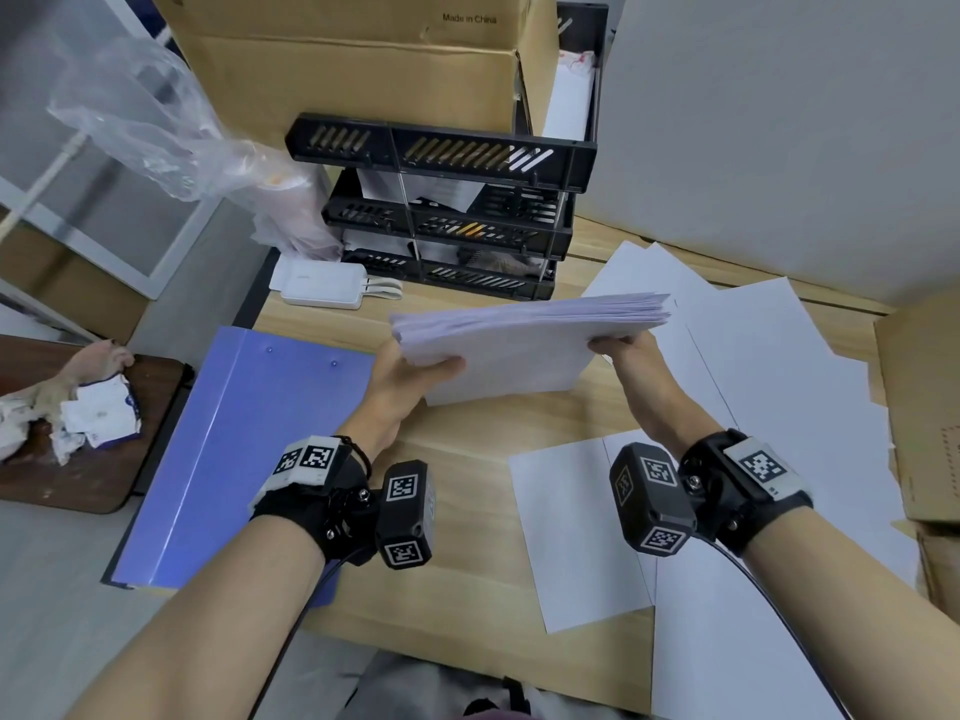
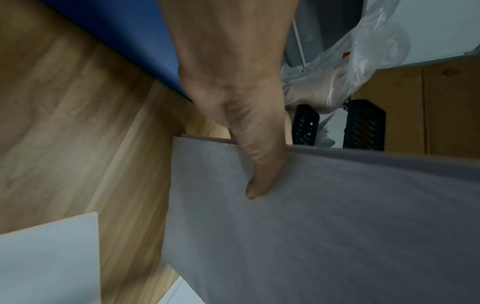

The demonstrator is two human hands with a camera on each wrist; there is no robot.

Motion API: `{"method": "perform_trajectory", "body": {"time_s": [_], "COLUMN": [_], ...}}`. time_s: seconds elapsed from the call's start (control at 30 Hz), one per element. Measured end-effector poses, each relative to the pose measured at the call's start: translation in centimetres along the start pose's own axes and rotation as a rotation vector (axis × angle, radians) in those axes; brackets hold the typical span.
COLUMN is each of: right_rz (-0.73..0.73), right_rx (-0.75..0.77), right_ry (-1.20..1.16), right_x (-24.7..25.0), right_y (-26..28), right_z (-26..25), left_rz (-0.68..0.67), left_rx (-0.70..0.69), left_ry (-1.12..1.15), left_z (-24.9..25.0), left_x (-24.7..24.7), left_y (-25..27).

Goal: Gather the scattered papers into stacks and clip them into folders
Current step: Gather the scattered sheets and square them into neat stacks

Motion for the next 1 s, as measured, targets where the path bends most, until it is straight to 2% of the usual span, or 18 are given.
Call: {"method": "perform_trajectory", "body": {"time_s": [0.13, 0.27, 0.43, 0.67, 0.9, 1.0], "right_rz": [-0.014, -0.027, -0.113, -0.026, -0.217, -0.203], "right_rx": [-0.003, -0.016, -0.115, 0.034, -0.044, -0.047], "right_ry": [-0.028, -0.064, 0.011, -0.069, 0.034, 0.082], "right_x": [-1.0, -1.5, -1.3, -1.0, -0.9, -0.6], "right_y": [0.4, 0.8, 1.3, 0.9, 1.9, 1.9], "right_z": [0.0, -0.4, 2.2, -1.2, 1.8, 1.9], "left_rz": [-0.058, 0.073, 0.085, 0.045, -0.068, -0.02], "left_rx": [-0.007, 0.083, 0.127, -0.013, 0.005, -0.009], "left_ry": [-0.035, -0.047, -0.039, -0.007, -0.156, -0.277], "left_z": [0.5, -0.4, -1.8, 1.6, -1.8, -2.5], "left_x": [-1.0, -0.6, -0.3, -0.9, 0.1, 0.5], "left_y": [0.1, -0.3, 0.2, -1.1, -0.1, -0.4]}}
Point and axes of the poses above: each hand's wrist, its own y-axis away from the middle knuckle, its own x-axis out of the back of the hand, z = x × y, the point moved 7 cm from there along -y, towards the middle knuckle, and after that the axes turned 9 degrees about z, right-handed, at the moved point
